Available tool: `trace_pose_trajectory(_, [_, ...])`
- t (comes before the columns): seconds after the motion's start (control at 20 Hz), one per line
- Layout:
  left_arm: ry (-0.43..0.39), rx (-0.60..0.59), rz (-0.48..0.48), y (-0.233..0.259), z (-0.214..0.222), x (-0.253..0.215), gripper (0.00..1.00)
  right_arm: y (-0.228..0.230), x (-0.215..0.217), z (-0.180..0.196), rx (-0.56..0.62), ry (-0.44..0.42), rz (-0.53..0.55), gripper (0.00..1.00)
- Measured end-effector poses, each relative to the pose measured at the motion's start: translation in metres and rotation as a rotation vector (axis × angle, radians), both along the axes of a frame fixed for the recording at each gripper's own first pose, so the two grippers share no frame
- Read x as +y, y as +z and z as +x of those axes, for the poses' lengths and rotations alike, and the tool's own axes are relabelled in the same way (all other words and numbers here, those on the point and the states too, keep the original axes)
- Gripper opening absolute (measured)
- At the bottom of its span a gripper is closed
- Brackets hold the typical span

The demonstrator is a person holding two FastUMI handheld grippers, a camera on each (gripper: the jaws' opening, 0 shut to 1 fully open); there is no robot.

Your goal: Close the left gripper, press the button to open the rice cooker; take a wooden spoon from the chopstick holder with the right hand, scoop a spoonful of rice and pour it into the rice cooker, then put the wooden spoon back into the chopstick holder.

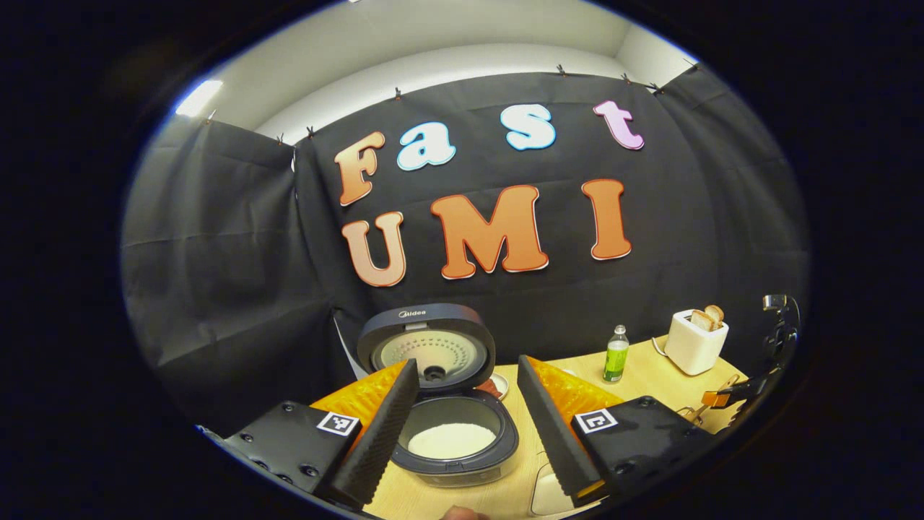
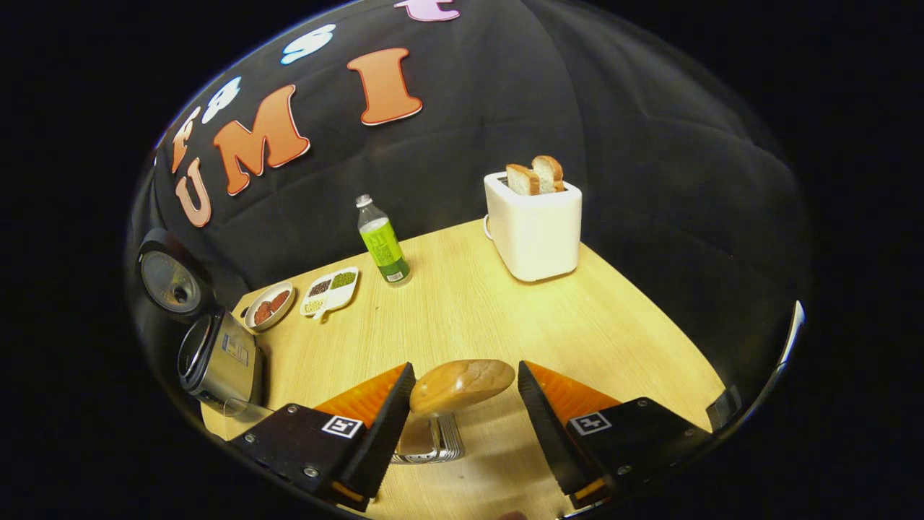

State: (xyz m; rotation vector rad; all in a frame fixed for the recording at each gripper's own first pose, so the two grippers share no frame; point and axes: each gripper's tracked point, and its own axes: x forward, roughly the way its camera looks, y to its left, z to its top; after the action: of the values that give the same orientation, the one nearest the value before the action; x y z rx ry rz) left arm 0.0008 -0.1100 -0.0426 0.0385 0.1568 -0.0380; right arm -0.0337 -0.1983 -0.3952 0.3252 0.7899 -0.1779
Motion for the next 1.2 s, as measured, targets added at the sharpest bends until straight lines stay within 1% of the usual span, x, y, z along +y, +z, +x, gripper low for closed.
trace_pose_trajectory(0.05, [0.006, 0.002, 0.009, -0.002, -0.001, -0.001, 0.97, -0.001, 0.004, 0.001, -0.002, -0.005, 0.016, 0.84])
trace_pose_trajectory(0.1, [0.005, 0.007, 0.007, -0.003, -0.004, -0.005, 0.97, -0.002, 0.008, 0.002, -0.002, -0.009, 0.029, 0.8])
trace_pose_trajectory(0.2, [-0.004, 0.019, 0.0, -0.006, -0.008, -0.011, 0.93, -0.007, 0.015, -0.002, 0.027, -0.013, 0.051, 0.62])
trace_pose_trajectory(0.25, [-0.006, 0.019, 0.002, -0.007, -0.006, -0.011, 0.89, -0.006, 0.016, 0.0, 0.025, -0.024, 0.054, 0.6])
trace_pose_trajectory(0.3, [-0.007, 0.018, 0.011, -0.008, -0.006, -0.01, 0.88, -0.004, 0.018, 0.001, 0.024, -0.027, 0.06, 0.56])
trace_pose_trajectory(0.35, [-0.005, 0.014, 0.019, -0.007, -0.006, -0.008, 0.93, -0.003, 0.021, 0.001, 0.028, -0.028, 0.072, 0.48])
trace_pose_trajectory(0.4, [-0.005, 0.011, 0.022, -0.005, -0.006, -0.007, 0.88, -0.004, 0.024, 0.002, 0.029, -0.034, 0.077, 0.43])
trace_pose_trajectory(0.45, [-0.003, 0.009, 0.021, -0.005, -0.006, -0.006, 0.93, -0.003, 0.025, 0.003, 0.024, -0.044, 0.075, 0.31])
trace_pose_trajectory(0.55, [-0.002, 0.012, 0.015, -0.009, -0.006, -0.004, 0.92, 0.002, 0.028, 0.006, 0.012, -0.063, 0.095, 0.25])
trace_pose_trajectory(0.65, [0.0, 0.016, 0.014, -0.011, -0.005, 0.0, 0.91, 0.002, 0.032, 0.006, 0.014, -0.075, 0.101, 0.19])
trace_pose_trajectory(0.75, [0.003, 0.015, 0.015, -0.011, -0.005, 0.004, 0.9, 0.002, 0.034, 0.005, 0.036, -0.093, 0.101, 0.16])
trace_pose_trajectory(0.9, [-0.001, 0.01, 0.007, -0.012, -0.005, 0.007, 0.88, 0.005, 0.043, 0.004, 0.046, -0.072, 0.093, 0.16])
trace_pose_trajectory(1.0, [0.011, 0.007, 0.0, -0.011, -0.006, 0.013, 0.88, 0.006, 0.047, 0.004, 0.051, -0.055, 0.08, 0.16])
trace_pose_trajectory(1.05, [0.014, 0.002, -0.014, -0.008, -0.004, 0.016, 0.88, 0.005, 0.042, 0.004, 0.055, -0.075, 0.057, 0.16])
trace_pose_trajectory(1.1, [0.015, 0.002, -0.032, -0.007, -0.004, 0.017, 0.88, 0.006, 0.043, 0.004, 0.054, -0.084, 0.057, 0.16])
trace_pose_trajectory(1.2, [0.027, 0.002, -0.057, -0.007, -0.004, 0.024, 0.93, 0.005, 0.043, 0.001, 0.07, -0.109, 0.054, 0.16])
